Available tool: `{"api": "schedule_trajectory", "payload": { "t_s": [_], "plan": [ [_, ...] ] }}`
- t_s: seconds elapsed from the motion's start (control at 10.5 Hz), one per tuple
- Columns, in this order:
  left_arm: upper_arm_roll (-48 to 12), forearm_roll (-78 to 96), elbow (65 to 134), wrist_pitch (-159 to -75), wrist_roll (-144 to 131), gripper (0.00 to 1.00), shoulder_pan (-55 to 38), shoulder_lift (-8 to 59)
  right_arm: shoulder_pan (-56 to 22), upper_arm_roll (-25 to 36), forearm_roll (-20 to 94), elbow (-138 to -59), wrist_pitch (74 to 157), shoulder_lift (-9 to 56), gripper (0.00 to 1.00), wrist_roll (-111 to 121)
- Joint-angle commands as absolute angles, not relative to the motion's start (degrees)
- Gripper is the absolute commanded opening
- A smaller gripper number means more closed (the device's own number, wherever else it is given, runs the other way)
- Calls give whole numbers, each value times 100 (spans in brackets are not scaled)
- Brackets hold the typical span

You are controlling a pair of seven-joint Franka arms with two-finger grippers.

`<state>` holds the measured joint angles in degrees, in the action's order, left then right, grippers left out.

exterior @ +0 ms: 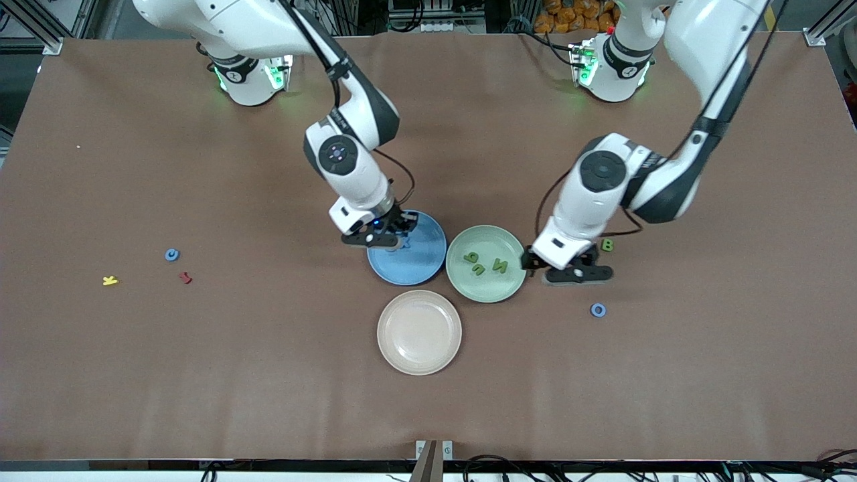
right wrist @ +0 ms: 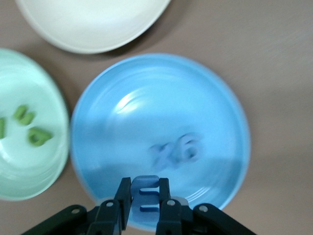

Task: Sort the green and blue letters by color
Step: 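Place the E on the blue plate while the left gripper places P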

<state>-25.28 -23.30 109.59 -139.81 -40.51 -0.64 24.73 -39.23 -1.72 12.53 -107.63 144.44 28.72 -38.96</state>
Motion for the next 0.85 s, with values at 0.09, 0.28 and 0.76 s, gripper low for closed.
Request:
{"api": "schedule_trajectory", "payload": {
  "t_s": [0.09, 0.28, 0.76],
  "plan": [
    [-2837, -2382, 11443, -13711, -1825, 100, 1279, 2013, -3999, -193, 917, -10477, 14414, 3041, 100, -4158],
    [-3355, -2382, 11627, -13763, -875, 100, 2411, 2161, -3920, -193, 861, -10477, 14397, 3024, 100, -4140],
    [-3639, -2382, 12550, -14511, -571, 100, 3173, 2285, -2245, -185, 809, -10538, 13167, 2400, 100, -1827]
  ]
}}
